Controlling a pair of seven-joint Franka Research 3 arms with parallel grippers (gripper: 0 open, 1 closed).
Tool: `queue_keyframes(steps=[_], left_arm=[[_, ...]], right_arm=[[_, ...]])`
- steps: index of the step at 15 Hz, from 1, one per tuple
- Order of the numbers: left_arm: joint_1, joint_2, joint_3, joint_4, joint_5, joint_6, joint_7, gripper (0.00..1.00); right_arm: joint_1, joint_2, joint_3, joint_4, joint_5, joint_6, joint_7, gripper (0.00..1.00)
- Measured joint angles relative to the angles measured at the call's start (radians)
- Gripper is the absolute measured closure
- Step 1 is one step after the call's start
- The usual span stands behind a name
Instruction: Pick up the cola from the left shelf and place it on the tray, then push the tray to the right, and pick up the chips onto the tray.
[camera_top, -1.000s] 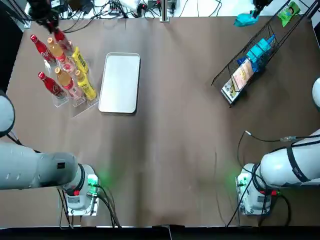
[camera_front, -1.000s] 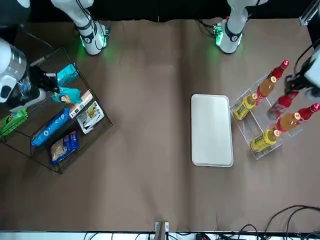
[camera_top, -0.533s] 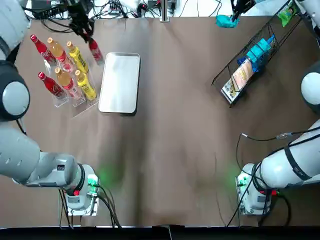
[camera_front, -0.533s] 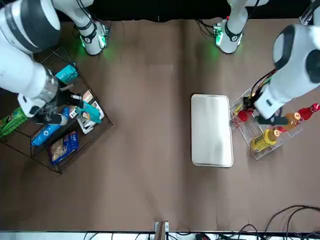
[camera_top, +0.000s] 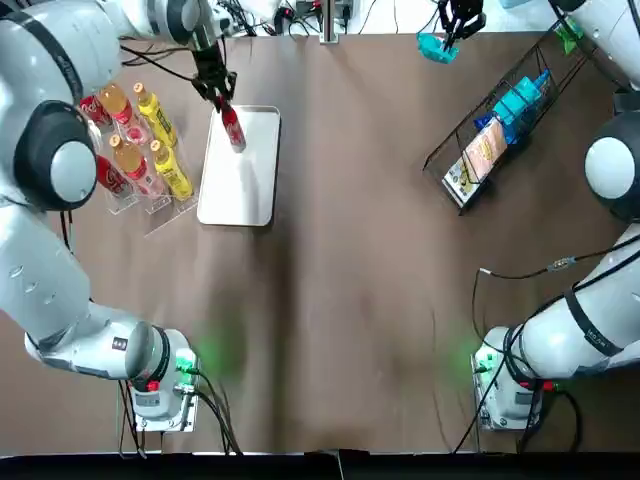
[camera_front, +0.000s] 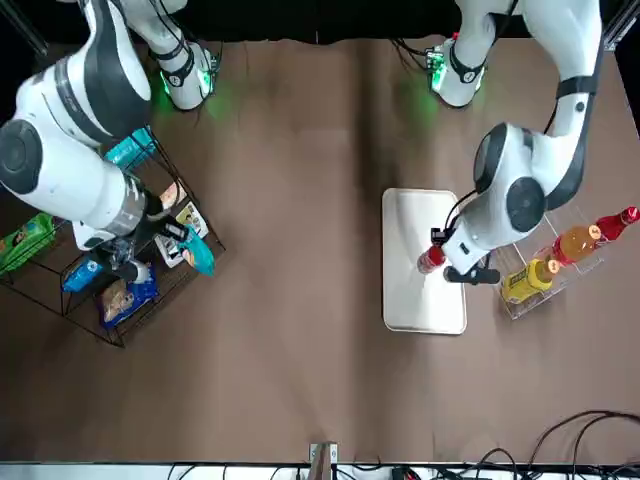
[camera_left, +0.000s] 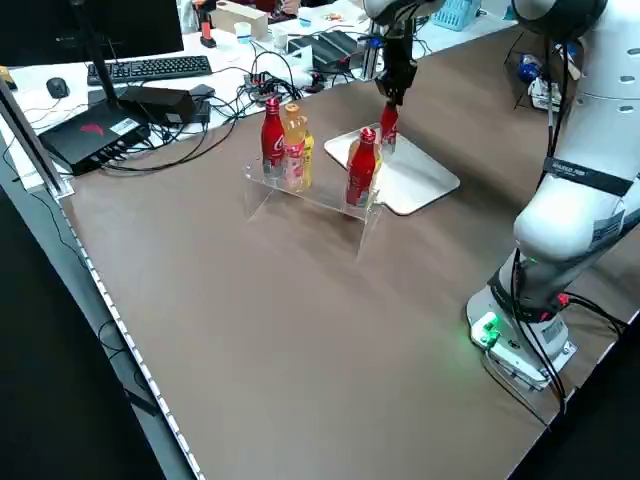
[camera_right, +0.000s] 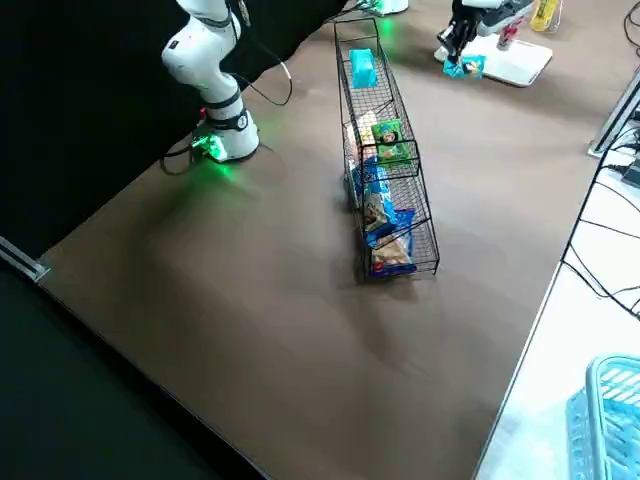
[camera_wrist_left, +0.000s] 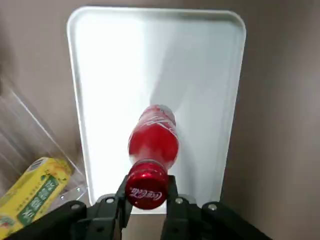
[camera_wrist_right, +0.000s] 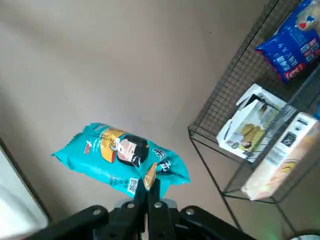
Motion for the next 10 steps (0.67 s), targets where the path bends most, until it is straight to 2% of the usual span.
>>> queue_keyframes(steps=[3,8,10], left_arm=[[-0.01,0.028,-0.001,0.0,0.056,0.008,-0.053,0.69],[-0.014,0.029,-0.001,0.013,0.061,0.013,-0.077,0.25],[0.011,0.012,0.008,0.033,0.064,0.01,-0.069,0.07]], right_arm=[[0.014,0.015,0.0,0.0,0.025,0.021,0.068,0.96],[0.076,0.026,0.0,0.0,0.034,0.049,0.104,0.96],[0.099,0.037,0.0,-0.007,0.035,0.088,0.105,0.96]])
